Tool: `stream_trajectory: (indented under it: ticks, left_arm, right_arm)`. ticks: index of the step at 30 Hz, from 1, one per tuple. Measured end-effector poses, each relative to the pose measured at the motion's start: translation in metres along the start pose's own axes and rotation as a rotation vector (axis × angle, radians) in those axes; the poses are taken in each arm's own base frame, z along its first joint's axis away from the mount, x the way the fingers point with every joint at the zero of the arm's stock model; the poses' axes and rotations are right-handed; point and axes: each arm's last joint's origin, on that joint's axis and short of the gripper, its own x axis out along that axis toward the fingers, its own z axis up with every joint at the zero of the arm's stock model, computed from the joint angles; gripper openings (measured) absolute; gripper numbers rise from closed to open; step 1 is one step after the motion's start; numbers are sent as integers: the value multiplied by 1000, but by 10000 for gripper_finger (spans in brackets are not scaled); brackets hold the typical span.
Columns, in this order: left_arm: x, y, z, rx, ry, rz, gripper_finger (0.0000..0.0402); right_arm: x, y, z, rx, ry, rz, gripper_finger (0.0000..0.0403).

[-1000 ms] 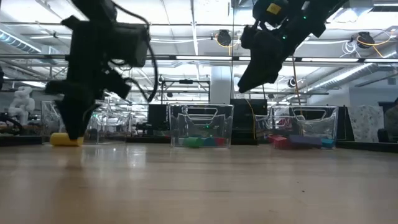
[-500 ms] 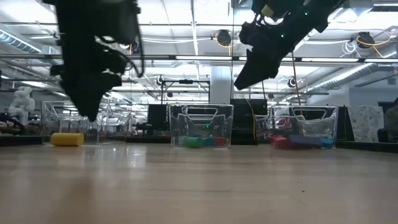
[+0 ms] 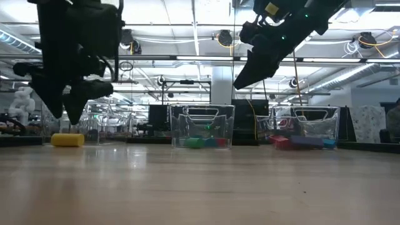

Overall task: Sort blocks by size
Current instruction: Put the yellow cylindrical block into the left transparent bin

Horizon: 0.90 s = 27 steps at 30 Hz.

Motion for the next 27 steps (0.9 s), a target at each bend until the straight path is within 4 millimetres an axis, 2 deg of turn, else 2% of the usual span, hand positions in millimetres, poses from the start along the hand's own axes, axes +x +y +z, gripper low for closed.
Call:
stream_trajectory:
  ticks: [8,13,22,27]
  left_arm:
    - [25,15,-2,-257,-53,99,309]
    - [41,21,-2,-305,-43,126,361]
    - [68,24,4,-338,-48,84,373]
    - [74,27,10,-364,-61,98,373]
  right_arm:
    - [1,-8,1,-8,-9,-4,169]
    - [1,-9,2,-4,-14,24,169]
    - [1,-9,3,23,-27,27,169]
    - [1,-9,3,24,-27,27,169]
